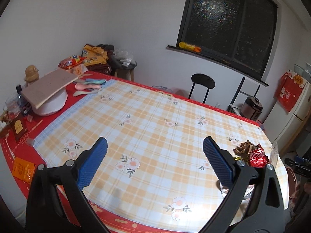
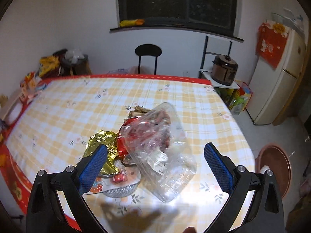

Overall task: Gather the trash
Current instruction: 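Return both tools to the table and grasp the clear plastic container with the right tool, then grasp the gold foil bag with the left tool and lift it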

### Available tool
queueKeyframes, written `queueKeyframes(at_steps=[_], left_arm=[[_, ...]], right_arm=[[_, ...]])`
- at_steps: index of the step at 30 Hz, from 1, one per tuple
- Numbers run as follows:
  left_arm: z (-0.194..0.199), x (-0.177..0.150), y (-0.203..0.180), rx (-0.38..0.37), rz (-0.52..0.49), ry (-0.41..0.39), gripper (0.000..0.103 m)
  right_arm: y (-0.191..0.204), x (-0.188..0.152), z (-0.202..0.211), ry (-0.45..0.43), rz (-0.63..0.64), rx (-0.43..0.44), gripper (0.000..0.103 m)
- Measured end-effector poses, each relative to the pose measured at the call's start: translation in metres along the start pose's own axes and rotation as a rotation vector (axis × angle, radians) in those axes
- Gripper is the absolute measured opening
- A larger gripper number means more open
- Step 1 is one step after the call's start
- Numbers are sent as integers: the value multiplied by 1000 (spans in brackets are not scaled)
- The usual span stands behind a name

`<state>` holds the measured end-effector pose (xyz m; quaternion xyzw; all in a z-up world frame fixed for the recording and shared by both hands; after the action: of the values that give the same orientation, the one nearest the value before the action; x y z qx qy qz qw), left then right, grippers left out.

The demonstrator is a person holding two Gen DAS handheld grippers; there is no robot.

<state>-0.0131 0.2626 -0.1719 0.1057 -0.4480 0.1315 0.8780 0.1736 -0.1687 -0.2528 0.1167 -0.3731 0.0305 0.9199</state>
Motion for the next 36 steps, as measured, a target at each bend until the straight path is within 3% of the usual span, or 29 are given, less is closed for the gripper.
queueKeyframes(at_steps=[12,16,19,23,25,33,36], left_arm=[[-37,-14,-19,-81,13,69,97],[-45,-17,-35,-124,4,87,97],[-55,-20,-51,-173,-4,109,97],[-66,-20,-74,-272,-5,120,97],[-73,-18,-85,-320,-2,126,96],[-104,-15,-133,-490,-8,196,74],[-117,-22,-155,-550,-8,243,70]], right_arm=[[19,-12,-75,-9,23,-188,95],[17,-12,-79,-5,11,-197,77],[14,-11,-74,3,14,-166,57],[8,-6,-58,-8,9,-123,33],[4,-4,-48,-19,14,-108,26],[-14,-1,-19,-52,-6,-67,19],[-21,0,-11,-64,-19,-64,19]])
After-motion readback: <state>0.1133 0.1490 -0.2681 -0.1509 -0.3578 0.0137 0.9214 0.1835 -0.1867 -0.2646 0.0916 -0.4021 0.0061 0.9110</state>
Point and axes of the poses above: each gripper's, at about its wrist camera, not at the fingertips, and z roughly against the way its jaws point, y to its left, x to its top, the point moved 2 cm from there along -z, roughly the way its jaws point, and after that the axes turned 15 degrees about -z, right-handed, at the moved point
